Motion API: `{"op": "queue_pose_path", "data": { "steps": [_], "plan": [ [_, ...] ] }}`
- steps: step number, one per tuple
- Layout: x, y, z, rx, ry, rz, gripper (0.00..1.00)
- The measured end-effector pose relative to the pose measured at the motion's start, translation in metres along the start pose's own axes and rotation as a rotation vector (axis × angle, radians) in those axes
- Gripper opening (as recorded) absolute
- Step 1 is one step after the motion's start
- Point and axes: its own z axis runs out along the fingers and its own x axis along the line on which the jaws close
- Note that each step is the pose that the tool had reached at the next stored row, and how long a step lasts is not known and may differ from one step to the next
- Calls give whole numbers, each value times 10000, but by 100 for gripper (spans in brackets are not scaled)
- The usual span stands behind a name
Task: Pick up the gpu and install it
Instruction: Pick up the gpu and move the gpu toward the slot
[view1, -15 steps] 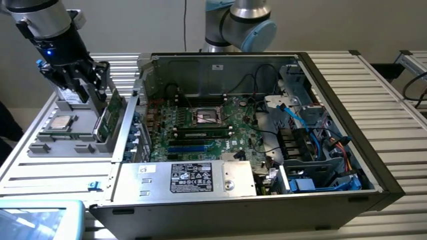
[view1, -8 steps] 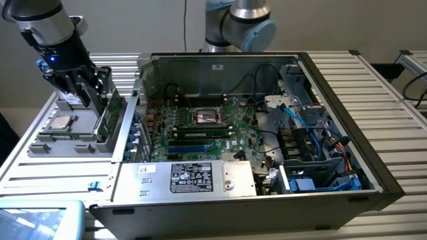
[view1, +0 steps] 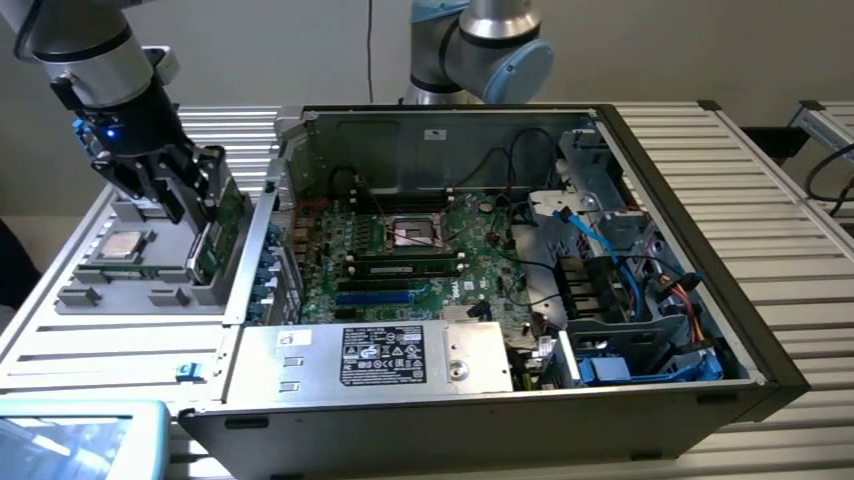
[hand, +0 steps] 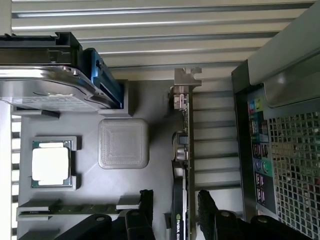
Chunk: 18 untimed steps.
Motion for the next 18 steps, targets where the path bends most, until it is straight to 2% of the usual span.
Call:
{"op": "queue_pose_path", "data": {
  "steps": [6,11,18],
  "plan": [
    [1,-10,79,-11,-121,-11,49],
    [0,-14,131,-25,-275,-22,49],
    [5,-27,231,-39,-397,-31,49]
  ]
}}
